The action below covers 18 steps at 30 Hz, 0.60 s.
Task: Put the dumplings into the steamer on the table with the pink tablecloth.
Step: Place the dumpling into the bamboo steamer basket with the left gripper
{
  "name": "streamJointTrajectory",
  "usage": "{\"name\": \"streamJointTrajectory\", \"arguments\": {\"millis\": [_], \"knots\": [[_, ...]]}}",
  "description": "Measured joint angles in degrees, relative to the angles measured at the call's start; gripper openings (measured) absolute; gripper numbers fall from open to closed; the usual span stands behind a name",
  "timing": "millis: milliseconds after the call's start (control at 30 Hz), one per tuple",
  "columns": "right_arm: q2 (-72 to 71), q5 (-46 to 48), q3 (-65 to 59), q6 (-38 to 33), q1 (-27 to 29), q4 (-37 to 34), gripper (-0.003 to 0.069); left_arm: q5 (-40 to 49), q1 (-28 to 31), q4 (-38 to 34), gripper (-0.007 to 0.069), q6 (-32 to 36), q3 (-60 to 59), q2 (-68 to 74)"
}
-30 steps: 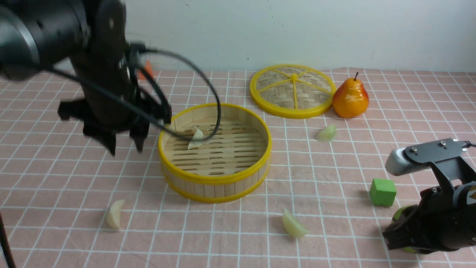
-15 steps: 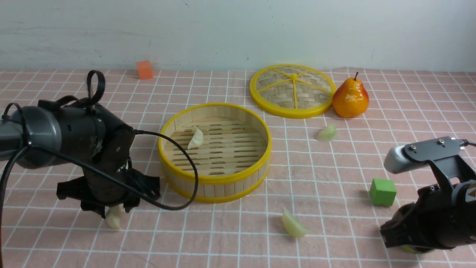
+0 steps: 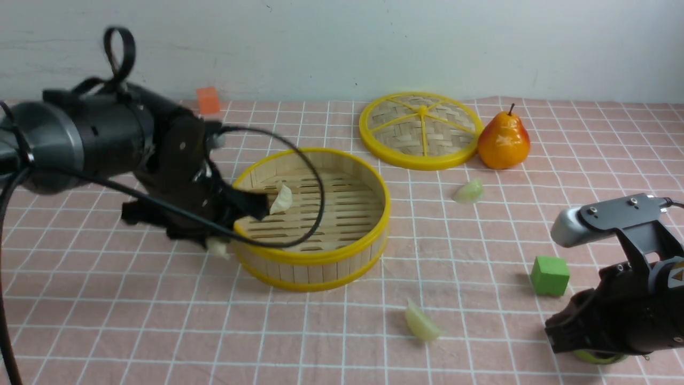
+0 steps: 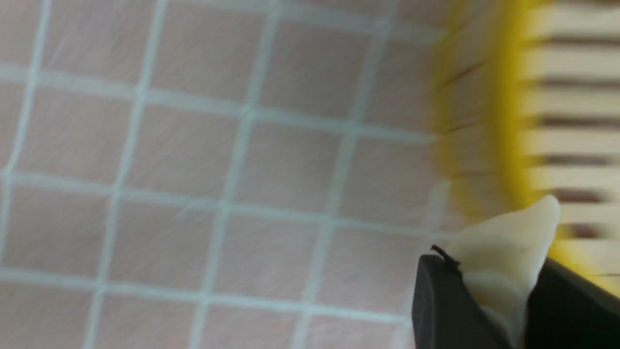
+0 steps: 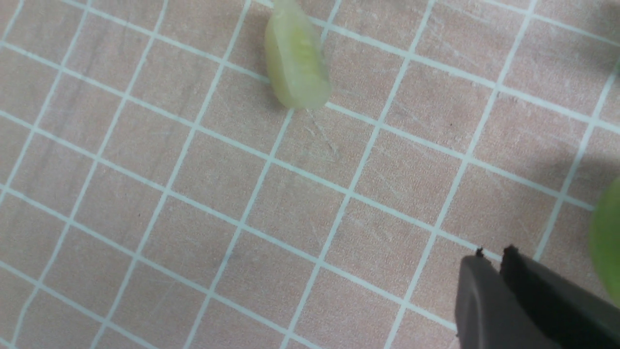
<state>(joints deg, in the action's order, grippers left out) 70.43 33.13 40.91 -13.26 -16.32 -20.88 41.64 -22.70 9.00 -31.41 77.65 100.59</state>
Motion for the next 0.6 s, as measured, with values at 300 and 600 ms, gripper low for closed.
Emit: {"name": "streamJointTrajectory", "arguments": {"millis": [300, 600], "knots": [[0.6, -0.5, 0.0, 0.0, 0.0, -0.1, 0.0066, -1.4, -3.9, 0.3, 0.0185, 6.1, 11.9, 12.0], [5.6, 2.6, 6.3, 2.4, 0.0, 1.1, 0.0221, 4.8, -3.9, 1.3, 0.0379, 7.0, 15.4, 16.2]]}}
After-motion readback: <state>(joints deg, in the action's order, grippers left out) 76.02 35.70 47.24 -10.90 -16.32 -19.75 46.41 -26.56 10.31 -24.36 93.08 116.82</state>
